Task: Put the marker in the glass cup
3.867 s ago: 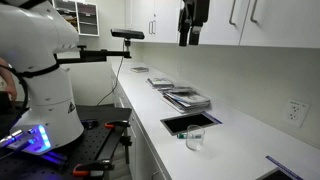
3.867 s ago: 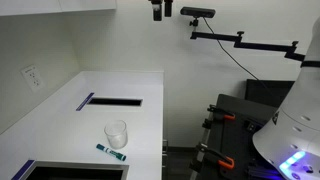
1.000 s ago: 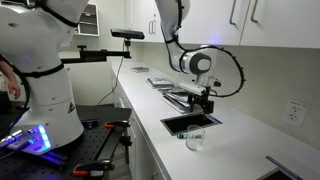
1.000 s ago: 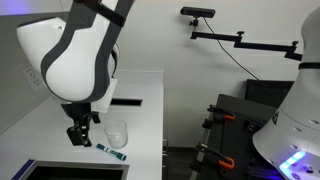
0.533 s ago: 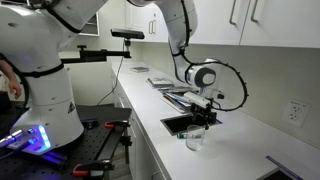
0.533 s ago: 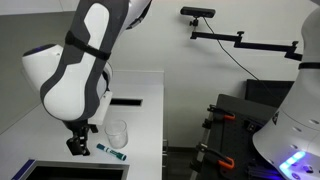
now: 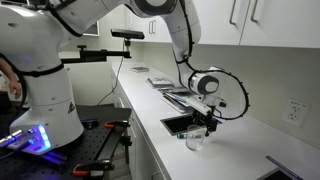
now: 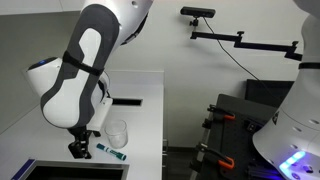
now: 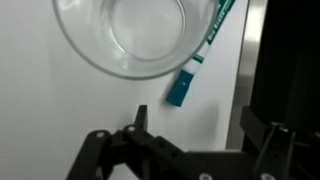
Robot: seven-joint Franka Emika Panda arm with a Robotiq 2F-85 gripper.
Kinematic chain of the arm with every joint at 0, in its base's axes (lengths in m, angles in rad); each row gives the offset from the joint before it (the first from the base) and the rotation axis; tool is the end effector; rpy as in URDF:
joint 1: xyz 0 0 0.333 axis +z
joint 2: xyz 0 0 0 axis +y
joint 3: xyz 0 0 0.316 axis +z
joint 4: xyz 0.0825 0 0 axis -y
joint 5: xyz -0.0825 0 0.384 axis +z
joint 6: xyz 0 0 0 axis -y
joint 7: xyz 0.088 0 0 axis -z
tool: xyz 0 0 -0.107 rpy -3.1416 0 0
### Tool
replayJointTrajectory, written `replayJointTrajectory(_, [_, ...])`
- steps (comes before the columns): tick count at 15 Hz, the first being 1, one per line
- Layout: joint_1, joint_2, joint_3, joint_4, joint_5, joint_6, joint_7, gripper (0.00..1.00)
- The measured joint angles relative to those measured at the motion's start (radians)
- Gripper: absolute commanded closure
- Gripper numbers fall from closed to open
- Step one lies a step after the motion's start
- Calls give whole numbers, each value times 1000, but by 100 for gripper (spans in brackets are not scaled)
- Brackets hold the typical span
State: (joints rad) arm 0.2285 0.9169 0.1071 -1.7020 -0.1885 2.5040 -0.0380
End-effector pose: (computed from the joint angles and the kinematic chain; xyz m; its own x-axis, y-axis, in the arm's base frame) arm 0.6053 0.2093 0.0546 0.8756 0.4713 -0.1061 0.4745 -0.8802 0.0063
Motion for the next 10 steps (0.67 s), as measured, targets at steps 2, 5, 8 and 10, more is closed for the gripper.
replayJointTrajectory(2, [-2,18,2,19,25,-5,0,1])
replayJointTrajectory(5, [-13,42,1,38,60,-7,0,11])
replayJointTrajectory(8, [-31,51,2,42,87,-14,0,33])
replayJointTrajectory(10, [-39,52,2,43,100,-23,0,45])
